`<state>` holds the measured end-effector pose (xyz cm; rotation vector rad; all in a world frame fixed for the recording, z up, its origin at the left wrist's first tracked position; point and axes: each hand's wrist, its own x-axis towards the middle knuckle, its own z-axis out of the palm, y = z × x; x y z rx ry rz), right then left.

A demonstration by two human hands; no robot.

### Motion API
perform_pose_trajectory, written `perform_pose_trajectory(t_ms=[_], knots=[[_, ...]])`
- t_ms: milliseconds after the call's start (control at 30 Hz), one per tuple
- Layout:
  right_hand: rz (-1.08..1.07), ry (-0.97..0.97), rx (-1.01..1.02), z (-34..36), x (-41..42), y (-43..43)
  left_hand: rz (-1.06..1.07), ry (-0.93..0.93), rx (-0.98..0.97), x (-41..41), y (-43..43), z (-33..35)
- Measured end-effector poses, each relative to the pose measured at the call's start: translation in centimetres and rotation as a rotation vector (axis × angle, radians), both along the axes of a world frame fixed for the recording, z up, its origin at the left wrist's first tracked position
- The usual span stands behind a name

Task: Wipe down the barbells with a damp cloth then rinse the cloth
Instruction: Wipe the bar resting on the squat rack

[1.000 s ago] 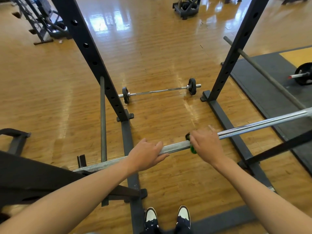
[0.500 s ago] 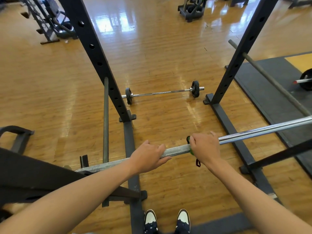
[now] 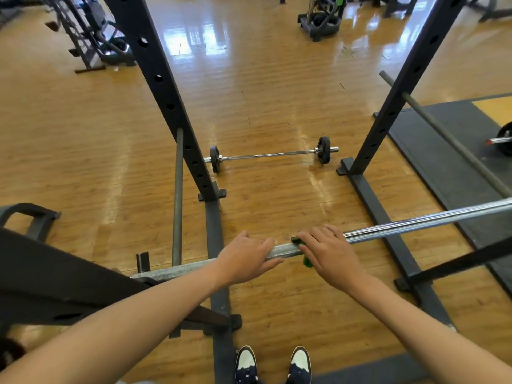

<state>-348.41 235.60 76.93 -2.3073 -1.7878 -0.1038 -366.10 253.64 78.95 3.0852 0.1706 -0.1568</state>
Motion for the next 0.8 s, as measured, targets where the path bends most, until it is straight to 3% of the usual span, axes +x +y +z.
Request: perform_pose_trajectory(t_ms=[67,167,233,367,433,500,667,733,800], knots=[[-0.018,-0.048,-0.037,0.2,2.2,-1.3,0.005,0.003,-0.01,0.0,0.0,0.0],[-0.288,0.053,-0.227,2.2,2.7,1.4,0.004,0.011,-0.003,-0.1,0.0,0.0],[-0.271,0.086,-0.31,2.6,0.3,4.0,0.005,0.003,0.004,-0.1,0.0,0.0],[-0.028,0.074,-0.058,0.8,-2.6,2.6,0.013,-0.008,-0.014,-0.1,0.0,0.0],[0.068,0.028,-0.044,0.3,-1.1,0.6,0.023,-0.003,-0.017,0.0,0.2,0.0],[0.038,-0.012,-0.075,0.7,-0.2,0.3,0.049,0.005,-0.017,-0.2,0.1,0.0],[-0.386,0.128,-0.315,2.9,-2.6,5.9,0.171,-0.039,-0.003,-1.3,0.2,0.4],[-0.293,0.137,-0.282,2.8,-4.3,6.6,0.233,-0.051,0.009,-2.3,0.4,0.6],[-0.109,0.083,-0.101,1.7,-5.1,5.0,0.274,-0.05,0.034,-3.6,0.6,0.7]])
